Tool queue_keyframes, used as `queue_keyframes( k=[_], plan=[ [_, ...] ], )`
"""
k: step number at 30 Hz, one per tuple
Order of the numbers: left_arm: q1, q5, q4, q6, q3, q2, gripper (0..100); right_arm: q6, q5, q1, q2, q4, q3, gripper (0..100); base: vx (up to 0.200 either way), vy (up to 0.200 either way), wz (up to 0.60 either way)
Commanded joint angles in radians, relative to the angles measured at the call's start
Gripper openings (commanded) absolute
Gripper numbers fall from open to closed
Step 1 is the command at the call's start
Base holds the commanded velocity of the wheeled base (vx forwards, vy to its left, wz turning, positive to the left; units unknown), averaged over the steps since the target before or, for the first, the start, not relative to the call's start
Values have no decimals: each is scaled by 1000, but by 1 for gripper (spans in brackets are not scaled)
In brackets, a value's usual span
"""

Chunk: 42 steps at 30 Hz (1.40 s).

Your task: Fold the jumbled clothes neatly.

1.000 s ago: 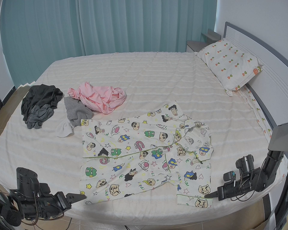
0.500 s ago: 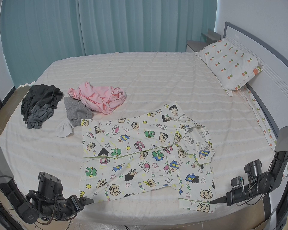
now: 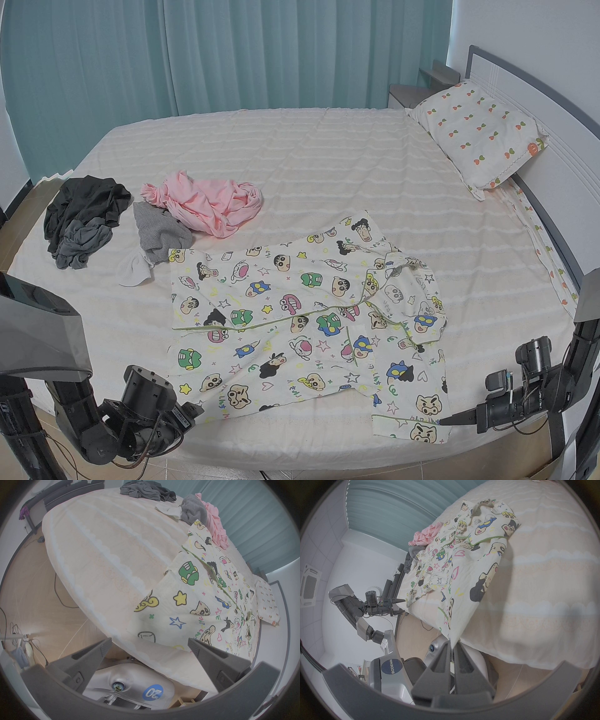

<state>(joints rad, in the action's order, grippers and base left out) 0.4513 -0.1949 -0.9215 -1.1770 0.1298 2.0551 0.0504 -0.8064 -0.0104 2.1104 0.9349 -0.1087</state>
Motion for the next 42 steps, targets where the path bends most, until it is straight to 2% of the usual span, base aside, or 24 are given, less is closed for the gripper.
queue_keyframes(
  k=[1, 9, 22, 23, 27, 31, 42],
  plan=[
    [9, -15, 0, -29, 37, 51, 100, -1, -4, 1, 22, 30, 32, 0, 0, 0, 0],
    [-6, -44, 0, -33, 82, 100, 100, 2, -8, 1, 23, 32, 32, 0, 0, 0, 0],
    [-9, -138, 7, -29, 146, 165, 100, 2, -24, 1, 22, 35, 41, 0, 0, 0, 0],
    [-8, -140, 7, -29, 145, 166, 0, 2, -24, 1, 22, 35, 41, 0, 0, 0, 0],
    [-8, -144, 7, -29, 140, 166, 0, 3, -24, 1, 22, 35, 50, 0, 0, 0, 0],
    [-9, -181, 4, -26, 125, 155, 0, 3, -24, 1, 20, 35, 63, 0, 0, 0, 0],
    [-11, -182, -2, 17, 53, 50, 0, 9, -25, 1, 25, 87, 109, 0, 0, 0, 0]
  ],
)
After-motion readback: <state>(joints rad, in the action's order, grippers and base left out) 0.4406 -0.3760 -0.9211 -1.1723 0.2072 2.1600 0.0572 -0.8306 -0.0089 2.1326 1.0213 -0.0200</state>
